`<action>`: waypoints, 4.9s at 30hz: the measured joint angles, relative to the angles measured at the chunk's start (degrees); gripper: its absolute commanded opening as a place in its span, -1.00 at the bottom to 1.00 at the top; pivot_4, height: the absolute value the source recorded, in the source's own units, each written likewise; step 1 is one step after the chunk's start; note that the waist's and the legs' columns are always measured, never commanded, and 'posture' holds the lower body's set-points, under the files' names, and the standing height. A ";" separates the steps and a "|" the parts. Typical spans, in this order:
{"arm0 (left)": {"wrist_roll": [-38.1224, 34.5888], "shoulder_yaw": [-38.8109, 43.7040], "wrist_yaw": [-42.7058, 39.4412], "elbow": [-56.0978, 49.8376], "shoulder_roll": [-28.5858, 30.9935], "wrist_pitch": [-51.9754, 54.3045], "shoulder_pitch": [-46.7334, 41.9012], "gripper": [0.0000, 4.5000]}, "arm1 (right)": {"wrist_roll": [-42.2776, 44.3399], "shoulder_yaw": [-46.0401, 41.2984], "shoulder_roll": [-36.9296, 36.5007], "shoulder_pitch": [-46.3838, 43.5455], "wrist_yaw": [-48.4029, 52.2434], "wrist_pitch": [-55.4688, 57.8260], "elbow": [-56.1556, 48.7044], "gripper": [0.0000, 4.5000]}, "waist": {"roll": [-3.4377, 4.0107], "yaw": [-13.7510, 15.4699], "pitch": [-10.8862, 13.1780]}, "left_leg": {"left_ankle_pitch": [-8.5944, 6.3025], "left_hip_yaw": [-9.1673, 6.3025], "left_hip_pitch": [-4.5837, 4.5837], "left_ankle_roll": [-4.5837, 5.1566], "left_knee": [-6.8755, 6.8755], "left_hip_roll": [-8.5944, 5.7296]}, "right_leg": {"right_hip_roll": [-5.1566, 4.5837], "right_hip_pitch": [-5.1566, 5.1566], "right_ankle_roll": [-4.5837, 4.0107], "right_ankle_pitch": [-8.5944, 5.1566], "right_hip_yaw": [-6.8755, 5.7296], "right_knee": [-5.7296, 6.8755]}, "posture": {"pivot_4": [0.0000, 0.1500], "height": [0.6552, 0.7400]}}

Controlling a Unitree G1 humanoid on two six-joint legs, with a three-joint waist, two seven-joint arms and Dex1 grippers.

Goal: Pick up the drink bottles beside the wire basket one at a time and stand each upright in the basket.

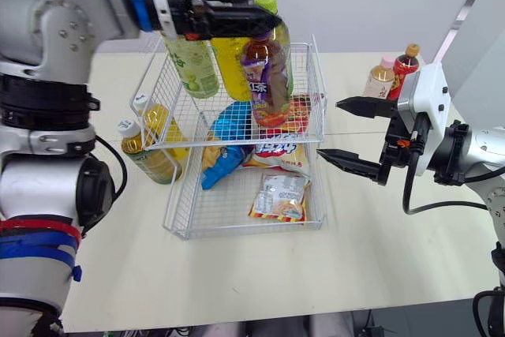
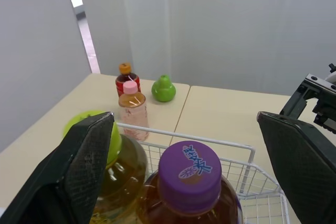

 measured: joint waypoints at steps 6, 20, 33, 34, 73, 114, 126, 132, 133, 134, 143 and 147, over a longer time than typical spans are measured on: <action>-2.34 7.11 1.64 -5.41 10.20 7.12 0.86 1.00 | 1.91 0.03 0.38 -2.06 0.20 0.13 0.69 1.00 | 0.01 -0.66 0.00 | 0.00 -0.03 0.03 0.00 -0.02 0.05 | 0.02 0.00 0.00 -0.01 -0.02 0.02 | 1.00 1.00; -2.07 34.91 8.59 -20.02 28.68 9.38 40.18 1.00 | 1.72 10.31 5.31 -11.03 3.11 -0.91 1.43 1.00 | 0.04 -0.96 -0.04 | 0.00 0.08 0.22 0.00 -0.03 0.16 | 0.02 0.03 -0.08 -0.05 0.05 0.23 | 1.00 1.00; -0.09 59.98 3.55 -24.20 20.48 1.01 78.55 1.00 | -3.29 19.06 11.15 -14.18 3.90 -1.68 0.95 1.00 | -0.05 0.18 -0.12 | 0.00 0.17 0.44 0.00 -0.08 0.36 | -0.20 0.08 -0.30 -0.05 -0.01 0.25 | 1.00 1.00; -0.16 60.15 3.64 -24.83 19.62 0.78 79.38 1.00 | -3.36 19.04 11.16 -14.19 3.92 -1.69 1.01 1.00 | -0.05 0.38 -0.12 | 0.00 0.21 0.46 0.00 -0.08 0.35 | -0.23 0.09 -0.32 -0.04 -0.01 0.25 | 1.00 1.00; 1.53 27.42 39.59 -33.00 -1.97 -9.22 62.58 0.92 | 2.55 14.34 9.72 -17.01 -3.58 8.38 -1.10 1.00 | -0.30 0.50 -0.28 | 0.00 0.41 0.61 0.00 -0.09 0.31 | 0.02 0.19 -0.32 0.00 0.14 0.32 | 1.00 1.00; -18.95 37.11 23.63 -22.21 28.51 8.00 42.82 -0.39 | 1.22 14.94 13.67 -19.71 -3.58 5.58 1.84 1.00 | -0.30 0.27 -0.22 | -0.01 0.32 0.52 0.00 -0.16 0.41 | 0.27 0.11 -0.30 -0.02 0.07 0.21 | 1.00 1.00; -18.07 11.87 11.33 -0.88 27.59 14.43 -4.00 -0.39 | -2.20 15.37 13.71 -20.76 -4.67 4.48 2.86 1.00 | -0.34 0.31 -0.15 | 0.00 0.00 0.21 -0.01 -0.07 0.32 | 0.35 0.08 -0.12 -0.11 -0.08 0.12 | 1.00 1.00; -11.59 1.11 5.95 1.25 18.05 12.78 -5.76 -0.39 | -5.22 15.44 13.11 -20.67 -5.13 3.82 3.89 1.00 | -0.25 0.14 -0.09 | 0.02 -0.03 0.22 -0.04 -0.06 0.38 | 0.39 -0.03 -0.24 -0.07 -0.07 0.34 | 1.00 1.00; -10.30 -0.18 5.11 1.32 16.57 11.75 -4.98 -0.39 | -5.77 15.46 12.70 -20.58 -5.14 3.78 3.91 1.00 | -0.22 -0.08 -0.08 | 0.02 0.03 0.21 -0.04 -0.07 0.38 | 0.38 -0.07 -0.31 -0.02 0.00 0.34 | 1.00 1.00; -9.24 -1.07 4.66 1.54 14.87 10.73 -4.46 -0.39 | -5.99 14.87 11.65 -19.62 -4.85 3.50 3.62 1.00 | -0.20 -0.32 -0.06 | 0.02 0.04 0.15 -0.04 -0.09 0.38 | 0.38 -0.14 -0.32 -0.02 0.02 0.32 | 1.00 1.00; -4.07 -1.35 4.13 1.87 8.28 4.50 1.03 -0.39 | -1.76 -0.58 1.60 -5.64 1.88 1.01 0.83 1.00 | -0.09 -0.44 0.01 | 0.02 0.28 -0.11 -0.03 -0.04 0.38 | 0.31 -0.37 -0.32 -0.07 0.08 0.37 | 1.00 1.00; -3.44 -1.00 4.28 1.87 6.30 4.09 2.24 -0.39 | -0.10 -1.07 0.99 -5.05 1.28 1.13 -0.03 1.00 | -0.09 -0.38 0.01 | 0.02 0.28 -0.11 -0.03 -0.02 0.36 | 0.31 -0.36 -0.32 -0.07 0.08 0.38 | 1.00 1.00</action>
